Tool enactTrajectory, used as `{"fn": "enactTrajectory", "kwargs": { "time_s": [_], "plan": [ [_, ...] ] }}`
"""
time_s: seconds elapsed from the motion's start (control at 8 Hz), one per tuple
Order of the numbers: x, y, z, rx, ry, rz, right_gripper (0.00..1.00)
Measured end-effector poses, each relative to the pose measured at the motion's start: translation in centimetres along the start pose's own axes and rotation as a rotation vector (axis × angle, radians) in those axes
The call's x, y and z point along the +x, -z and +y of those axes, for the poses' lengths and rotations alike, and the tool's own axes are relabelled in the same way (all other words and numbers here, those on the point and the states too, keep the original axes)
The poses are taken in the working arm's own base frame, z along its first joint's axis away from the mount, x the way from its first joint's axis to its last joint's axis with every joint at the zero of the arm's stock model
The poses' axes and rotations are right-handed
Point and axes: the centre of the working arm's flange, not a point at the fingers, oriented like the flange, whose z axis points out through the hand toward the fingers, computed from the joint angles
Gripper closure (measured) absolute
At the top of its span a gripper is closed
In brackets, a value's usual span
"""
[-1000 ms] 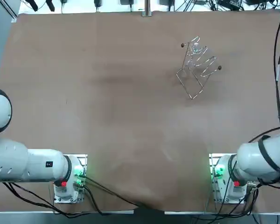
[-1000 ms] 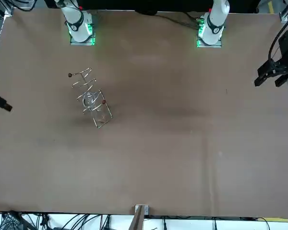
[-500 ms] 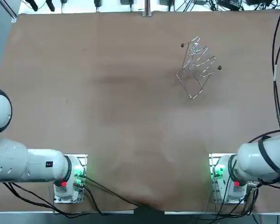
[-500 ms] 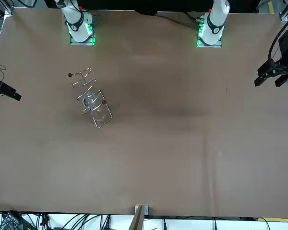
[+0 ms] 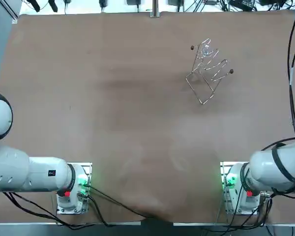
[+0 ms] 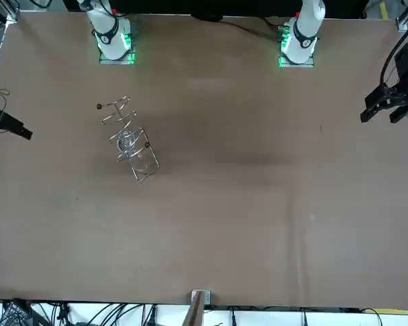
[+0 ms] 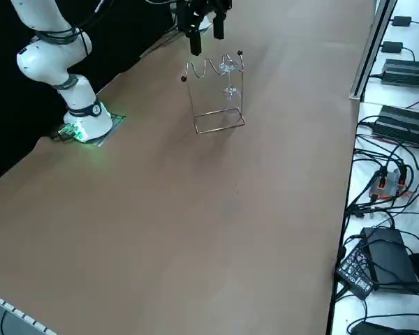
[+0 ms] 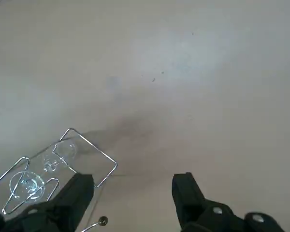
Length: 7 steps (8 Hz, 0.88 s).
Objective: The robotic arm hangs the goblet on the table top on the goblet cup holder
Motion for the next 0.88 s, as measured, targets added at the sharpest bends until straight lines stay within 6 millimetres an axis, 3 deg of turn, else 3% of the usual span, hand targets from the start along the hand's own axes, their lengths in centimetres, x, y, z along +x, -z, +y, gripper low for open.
{"fn": "enactTrajectory", "kwargs": {
  "time_s": [0.88],
  "plan": [
    [-0.75, -0.23, 0.08, -0.01, 0.013, -0.041, 0.0]
  ]
}}
